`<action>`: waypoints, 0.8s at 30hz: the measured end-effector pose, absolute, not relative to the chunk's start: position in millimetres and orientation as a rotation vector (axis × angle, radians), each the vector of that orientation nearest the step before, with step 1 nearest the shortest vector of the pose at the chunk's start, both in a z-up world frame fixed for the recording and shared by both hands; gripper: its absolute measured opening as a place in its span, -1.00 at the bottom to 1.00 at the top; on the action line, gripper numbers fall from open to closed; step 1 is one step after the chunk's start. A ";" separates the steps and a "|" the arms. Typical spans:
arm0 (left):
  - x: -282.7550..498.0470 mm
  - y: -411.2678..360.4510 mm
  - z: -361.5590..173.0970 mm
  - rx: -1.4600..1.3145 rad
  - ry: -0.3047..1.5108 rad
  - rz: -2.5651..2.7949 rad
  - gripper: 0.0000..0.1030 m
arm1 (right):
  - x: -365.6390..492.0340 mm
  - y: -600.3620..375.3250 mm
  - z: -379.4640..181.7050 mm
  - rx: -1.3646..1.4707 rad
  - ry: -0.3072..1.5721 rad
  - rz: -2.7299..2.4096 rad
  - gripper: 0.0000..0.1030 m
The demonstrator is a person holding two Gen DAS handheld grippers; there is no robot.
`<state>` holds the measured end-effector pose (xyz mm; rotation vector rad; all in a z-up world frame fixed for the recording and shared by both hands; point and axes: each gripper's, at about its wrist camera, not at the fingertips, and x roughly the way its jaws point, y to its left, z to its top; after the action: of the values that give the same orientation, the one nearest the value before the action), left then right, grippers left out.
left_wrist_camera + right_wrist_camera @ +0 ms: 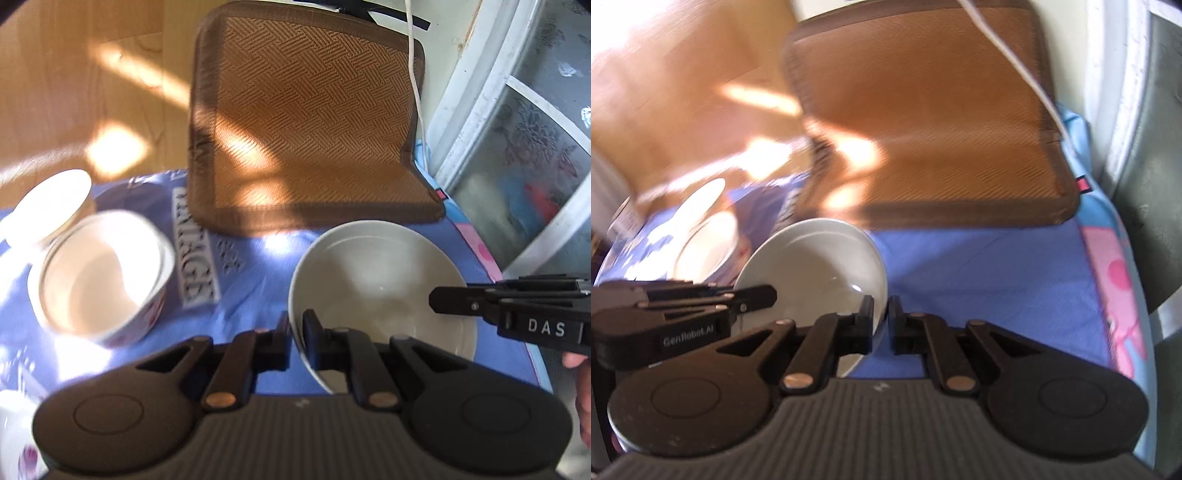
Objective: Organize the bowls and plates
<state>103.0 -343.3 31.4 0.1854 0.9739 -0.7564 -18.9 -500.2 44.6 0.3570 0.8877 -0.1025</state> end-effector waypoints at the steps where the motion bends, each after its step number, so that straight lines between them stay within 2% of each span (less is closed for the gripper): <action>1: 95.6 -331.5 32.0 0.177 0.982 -0.752 -0.84 | -23.4 -491.3 44.5 0.350 0.895 -0.086 -0.80; 12: 53.3 -265.2 15.9 0.139 1.000 -0.714 -0.85 | -55.1 -432.8 24.1 0.300 0.942 -0.027 -0.80; 24: 36.2 -260.4 3.9 0.161 0.972 -0.723 -0.85 | -65.3 -421.5 16.9 0.306 0.935 -0.072 -0.82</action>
<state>36.2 -260.4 3.9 0.1606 0.9719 -0.7234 -65.3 -421.5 16.9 0.3057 0.9348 -0.0719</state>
